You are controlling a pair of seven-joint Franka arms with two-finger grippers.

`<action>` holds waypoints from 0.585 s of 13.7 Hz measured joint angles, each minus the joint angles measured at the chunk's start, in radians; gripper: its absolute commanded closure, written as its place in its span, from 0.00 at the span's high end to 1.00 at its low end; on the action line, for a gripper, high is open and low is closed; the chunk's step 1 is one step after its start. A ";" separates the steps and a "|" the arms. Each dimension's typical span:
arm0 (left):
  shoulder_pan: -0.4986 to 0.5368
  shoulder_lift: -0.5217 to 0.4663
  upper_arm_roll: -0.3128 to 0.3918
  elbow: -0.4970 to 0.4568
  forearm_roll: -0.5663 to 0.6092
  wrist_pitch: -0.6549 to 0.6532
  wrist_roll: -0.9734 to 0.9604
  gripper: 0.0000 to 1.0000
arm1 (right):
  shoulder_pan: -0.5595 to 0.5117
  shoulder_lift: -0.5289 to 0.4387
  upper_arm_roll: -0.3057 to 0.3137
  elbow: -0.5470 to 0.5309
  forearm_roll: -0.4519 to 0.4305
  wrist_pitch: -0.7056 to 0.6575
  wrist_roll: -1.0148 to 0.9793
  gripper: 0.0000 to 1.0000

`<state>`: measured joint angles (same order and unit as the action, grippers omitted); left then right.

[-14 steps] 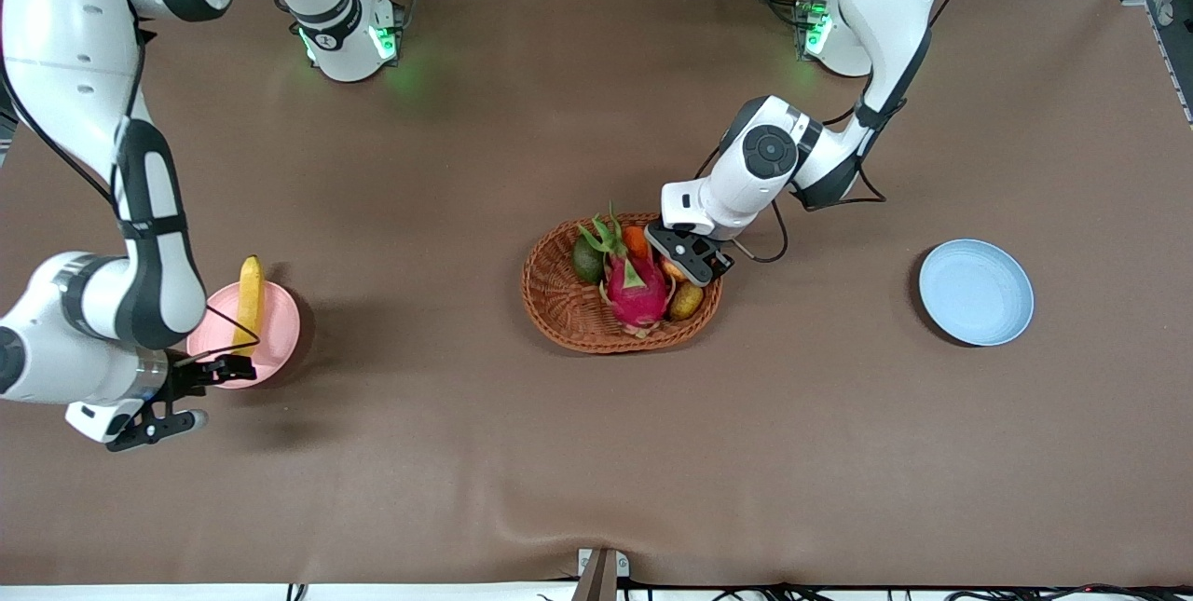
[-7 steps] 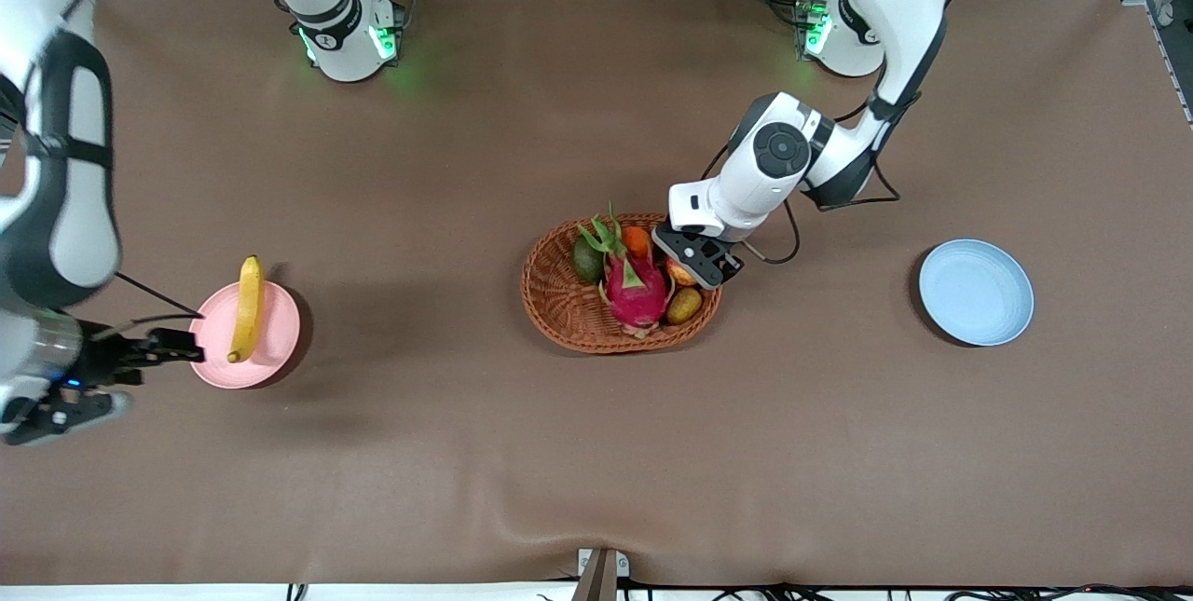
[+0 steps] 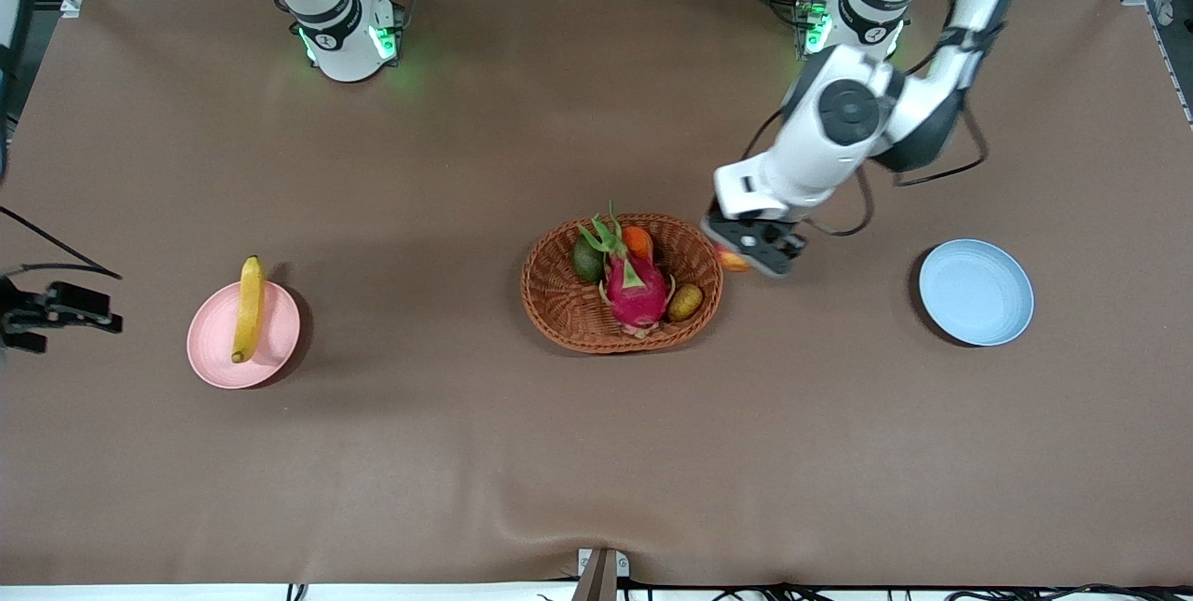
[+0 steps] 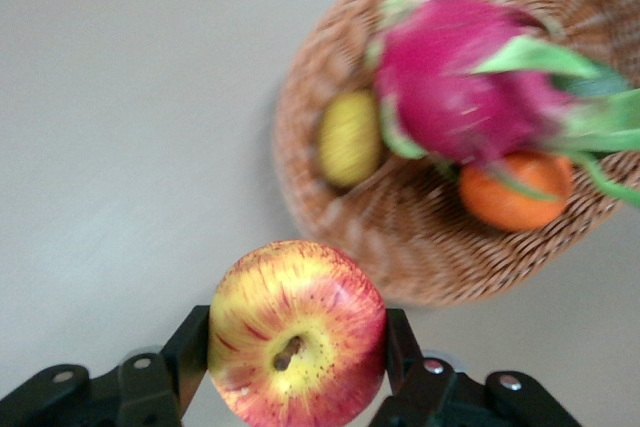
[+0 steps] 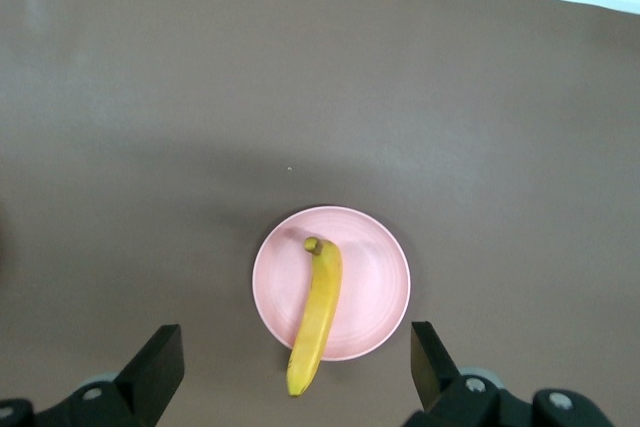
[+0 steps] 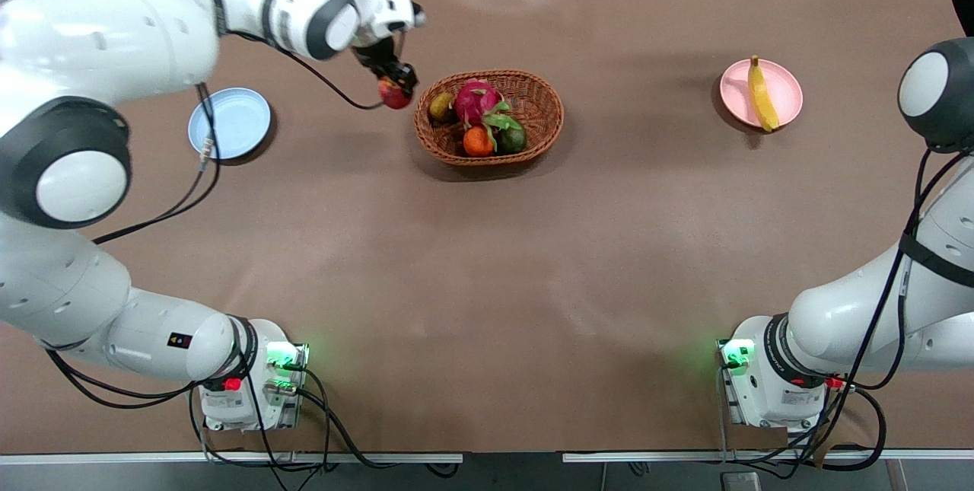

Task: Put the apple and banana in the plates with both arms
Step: 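Carry the red apple with the left gripper over the blue plate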

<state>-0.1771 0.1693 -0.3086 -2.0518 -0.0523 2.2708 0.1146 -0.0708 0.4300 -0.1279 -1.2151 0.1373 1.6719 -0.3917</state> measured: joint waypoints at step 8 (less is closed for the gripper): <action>0.413 -0.056 0.007 -0.035 0.000 -0.129 -0.010 0.43 | 0.017 -0.189 0.015 -0.015 -0.031 -0.220 0.291 1.00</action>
<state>0.2357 0.1128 -0.3020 -2.0864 -0.0519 2.1419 0.1045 -0.0540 0.2405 -0.1133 -1.2296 0.1065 1.4523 -0.1004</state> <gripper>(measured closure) 0.264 0.000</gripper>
